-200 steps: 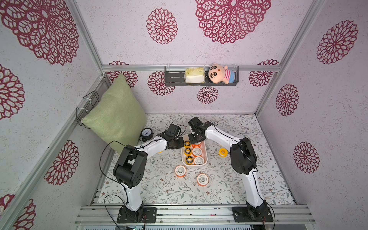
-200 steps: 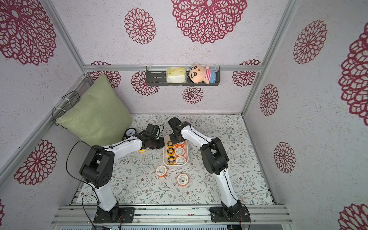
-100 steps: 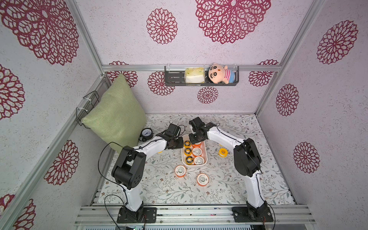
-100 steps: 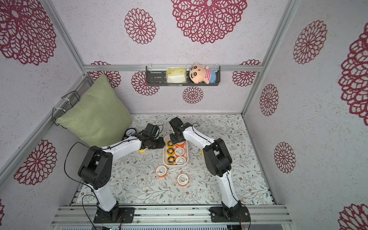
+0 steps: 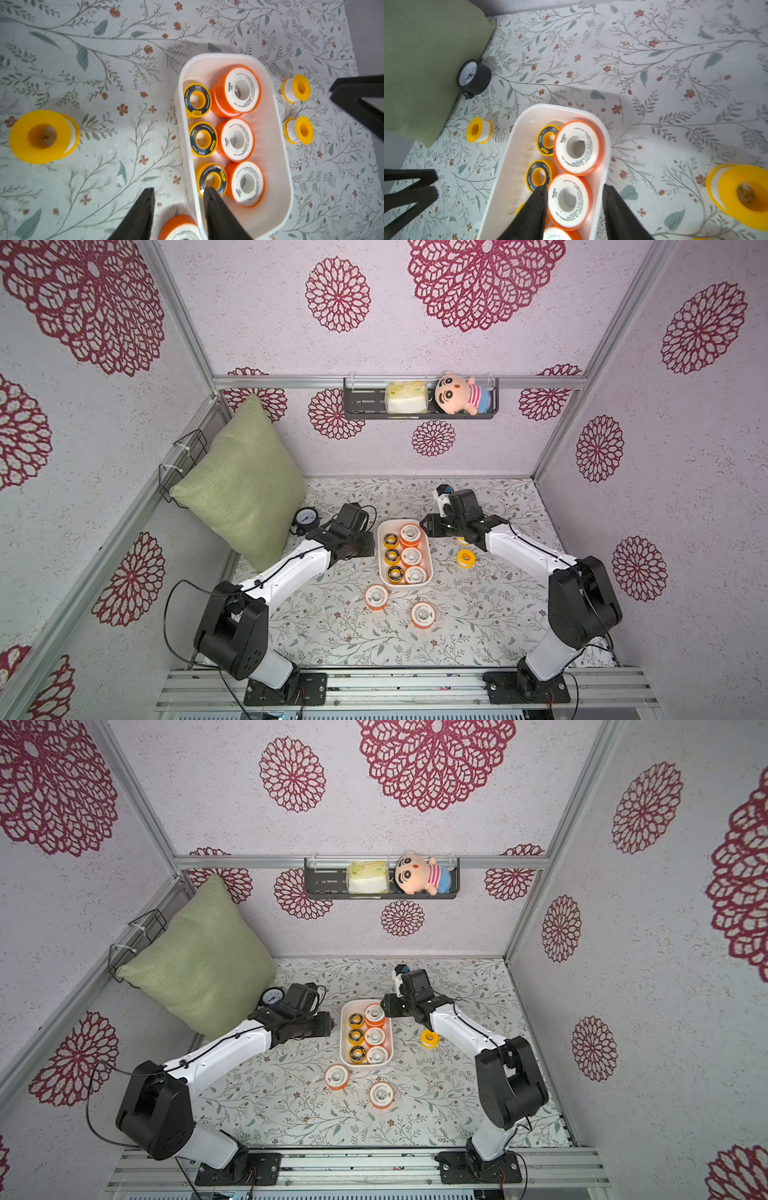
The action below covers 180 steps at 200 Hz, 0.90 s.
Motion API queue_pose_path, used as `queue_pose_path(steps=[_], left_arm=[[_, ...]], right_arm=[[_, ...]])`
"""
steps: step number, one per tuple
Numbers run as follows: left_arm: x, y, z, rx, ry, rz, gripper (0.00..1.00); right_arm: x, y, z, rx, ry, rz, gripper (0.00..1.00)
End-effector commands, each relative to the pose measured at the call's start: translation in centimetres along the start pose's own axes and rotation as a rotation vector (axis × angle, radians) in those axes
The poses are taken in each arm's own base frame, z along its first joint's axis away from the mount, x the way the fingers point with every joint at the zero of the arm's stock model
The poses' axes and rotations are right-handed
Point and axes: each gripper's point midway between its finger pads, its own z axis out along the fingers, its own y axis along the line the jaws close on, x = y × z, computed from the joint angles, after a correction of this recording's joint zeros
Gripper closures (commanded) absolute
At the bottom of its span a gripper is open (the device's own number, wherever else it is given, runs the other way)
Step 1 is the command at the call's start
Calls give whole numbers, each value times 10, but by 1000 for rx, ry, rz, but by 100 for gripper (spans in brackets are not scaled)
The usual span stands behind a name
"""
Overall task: Put the sealing tape into the storage box
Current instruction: Place the sealing tape in the storage box, then pick up the sealing tape at the center of the board.
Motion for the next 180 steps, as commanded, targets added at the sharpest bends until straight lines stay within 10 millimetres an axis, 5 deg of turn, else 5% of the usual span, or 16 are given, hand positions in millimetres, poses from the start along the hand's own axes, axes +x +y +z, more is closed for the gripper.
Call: queue_pose_path(steps=[1, 78, 139, 180], left_arm=[[21, 5, -11, -38, 26, 38, 54], [87, 1, -12, -19, 124, 73, 53], [123, 11, 4, -21, 205, 79, 49], [126, 7, 12, 1, 213, 109, 48]], right_arm=[[-13, 8, -17, -80, -80, 30, 51], [33, -8, -17, -84, -28, 72, 50], [40, -9, -13, -94, -6, 76, 50], [39, -8, -13, -95, -3, 77, 50]])
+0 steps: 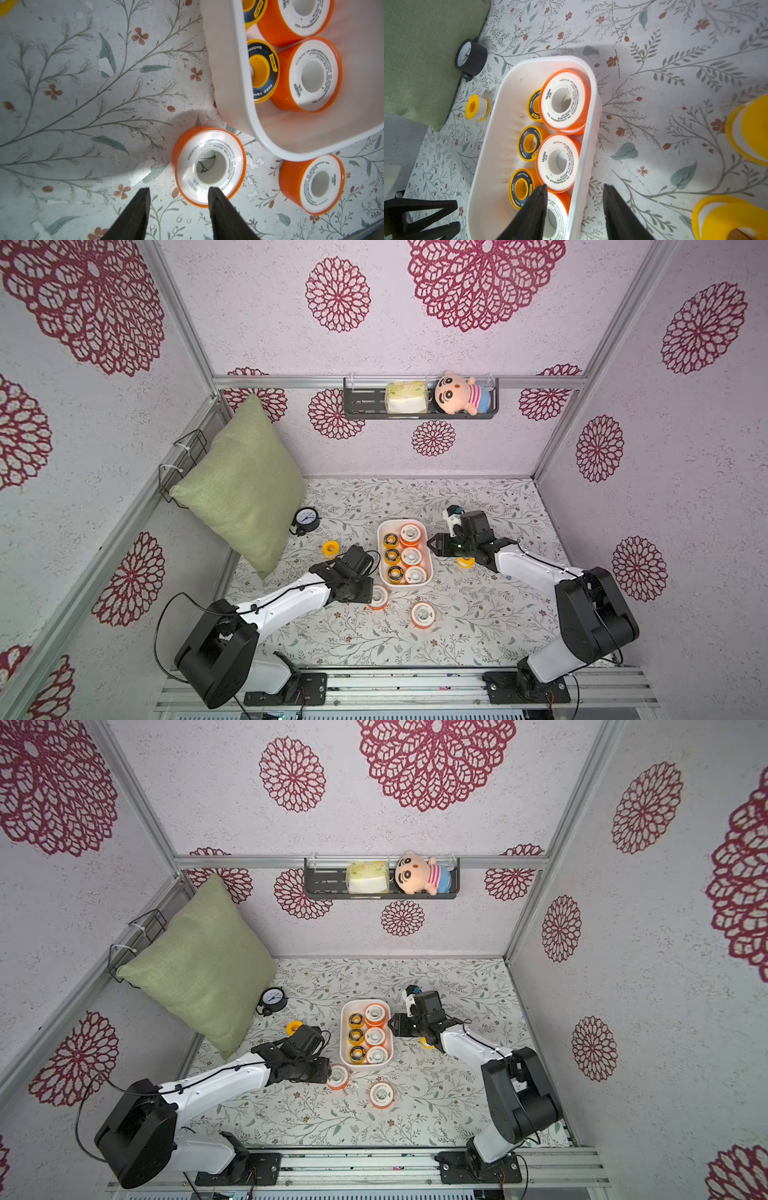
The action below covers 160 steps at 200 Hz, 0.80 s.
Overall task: Put the sealing tape into the storage box
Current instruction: Pick up the sealing tape at the center of the board.
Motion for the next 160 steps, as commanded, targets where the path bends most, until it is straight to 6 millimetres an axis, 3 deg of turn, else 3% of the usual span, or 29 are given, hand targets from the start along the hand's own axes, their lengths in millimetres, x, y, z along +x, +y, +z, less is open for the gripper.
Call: queue_pose_path(steps=[1, 55, 112, 160], left_arm=[[-4, -10, 6, 33, -13, 32, 48], [-5, -2, 25, -31, 13, 49, 54], [-3, -5, 35, -20, 31, 51, 55], [2, 2, 46, -79, 64, 60, 65]], right_arm=[[-18, 12, -11, -40, -53, -6, 50], [-19, 13, -9, -39, -40, -11, 49], [-17, 12, -6, -40, -26, -7, 49], [-13, 11, -3, -43, -10, -4, 49]])
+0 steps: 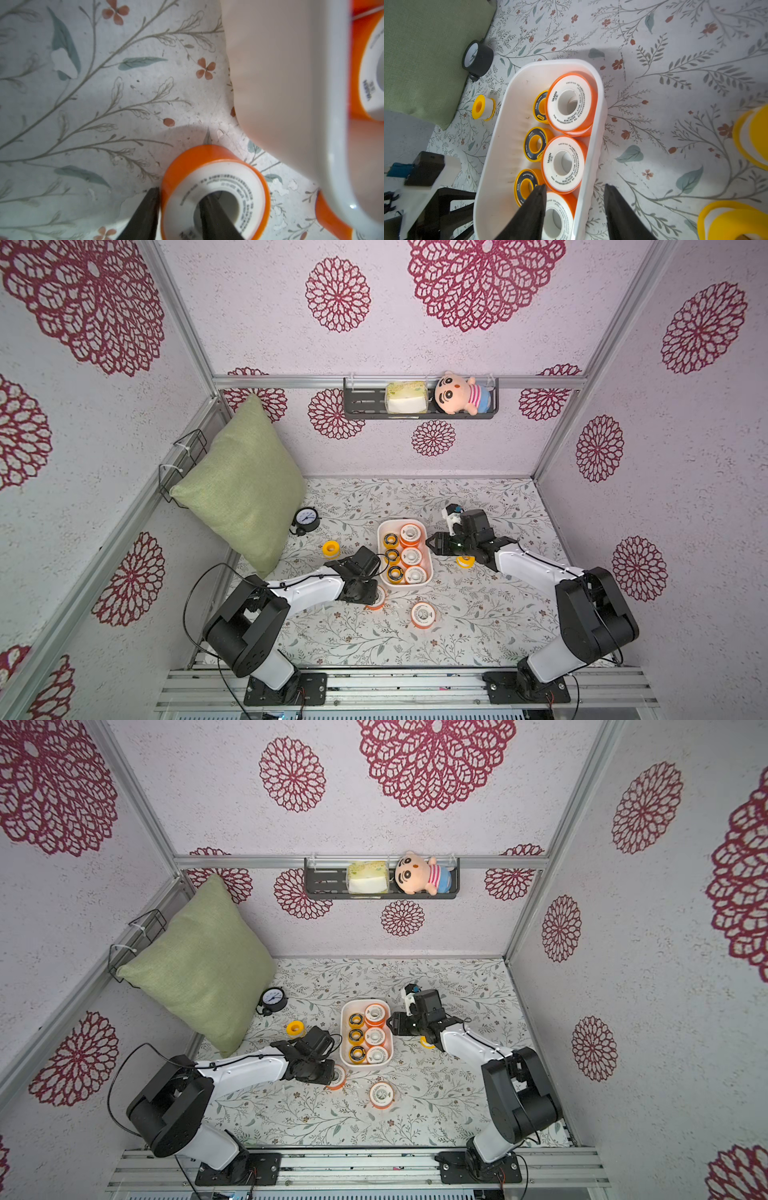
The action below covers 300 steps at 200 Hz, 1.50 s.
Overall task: Put the sealing tape into the storage box
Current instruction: Pick up the sealing tape at the center of the board.
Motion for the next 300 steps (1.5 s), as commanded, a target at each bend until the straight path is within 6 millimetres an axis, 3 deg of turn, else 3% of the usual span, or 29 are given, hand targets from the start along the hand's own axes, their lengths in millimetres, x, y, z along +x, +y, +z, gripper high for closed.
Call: queue_pose_path(steps=[1, 38, 63, 101, 130, 162, 190, 220, 264, 300], left_arm=[[-3, 0, 4, -36, -8, 23, 66], [-7, 10, -3, -99, -33, 13, 78], [-16, 20, -23, -148, -95, 6, 78], [-38, 19, -59, -147, -189, 6, 75], [-68, 7, -85, -96, -271, -8, 74], [-106, -24, -102, -17, -319, 22, 74], [-130, -46, -94, 21, -305, 48, 75], [-146, -62, -72, 39, -255, 69, 76], [-150, -76, -41, 59, -178, 79, 77], [-151, -85, -26, 90, -139, 81, 77]], right_arm=[[-10, 6, -2, -19, -11, -2, 49], [-4, 3, 4, -19, 13, 8, 49], [-2, -3, 7, 7, 17, 16, 50], [3, -6, 15, 4, 36, 30, 58], [7, -8, 20, 0, 50, 46, 65], [11, -6, 23, -23, 58, 52, 73], [11, -1, 24, -53, 61, 59, 81], [14, -1, 26, -59, 70, 65, 87], [16, 0, 29, -74, 80, 71, 87], [17, -1, 30, -76, 85, 73, 86]])
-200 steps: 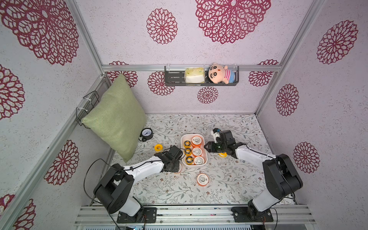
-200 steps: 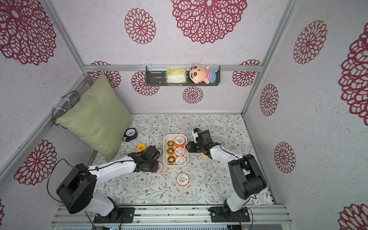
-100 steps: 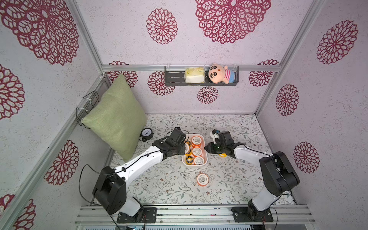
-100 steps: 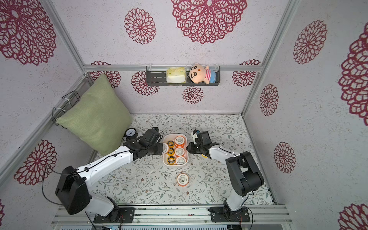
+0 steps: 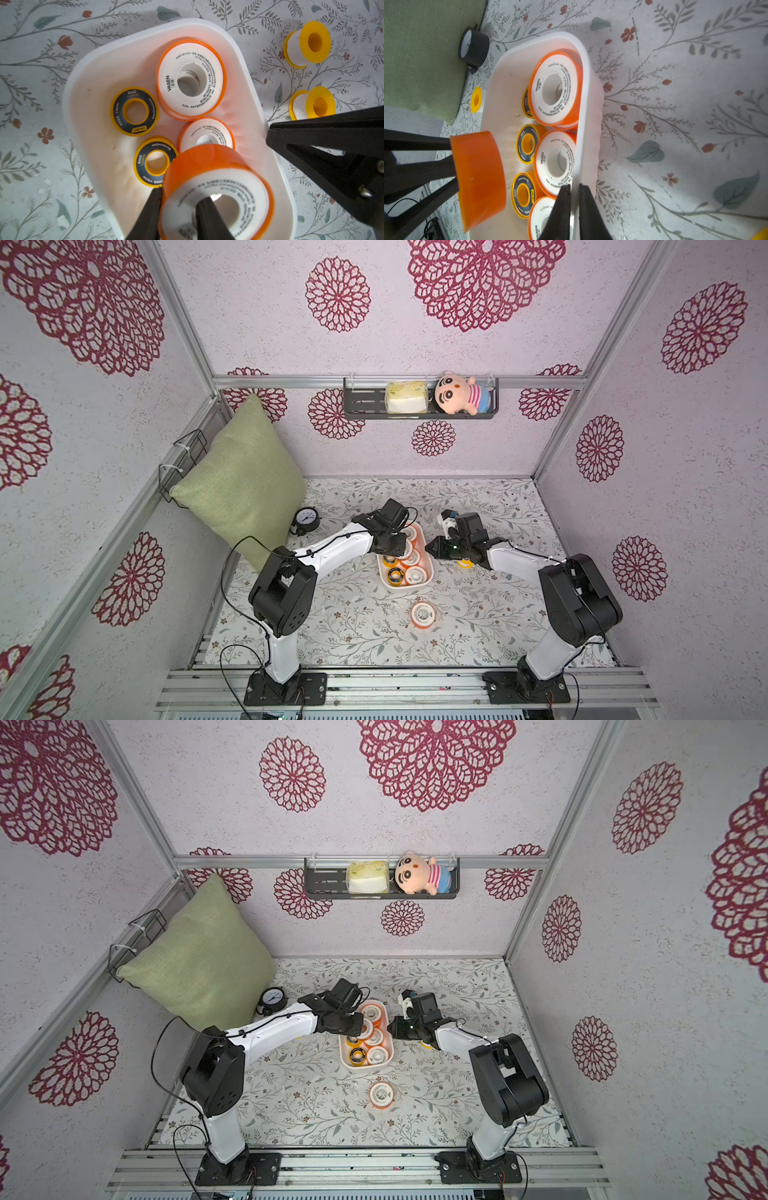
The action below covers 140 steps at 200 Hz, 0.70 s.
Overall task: Put the sealing tape into the storage box
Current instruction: Pick up the sealing tape at the center of the board, then place the sealing tape in the storage box.
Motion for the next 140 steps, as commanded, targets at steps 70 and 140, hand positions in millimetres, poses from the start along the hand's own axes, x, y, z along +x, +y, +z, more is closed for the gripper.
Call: queue_pose_path(steps=[70, 140], left_arm=[[6, -12, 32, 45, 98, 0, 76], [5, -12, 40, 34, 110, -2, 76]], right_arm=[[-3, 2, 2, -15, 5, 5, 83], [-3, 2, 3, -13, 8, 5, 83]])
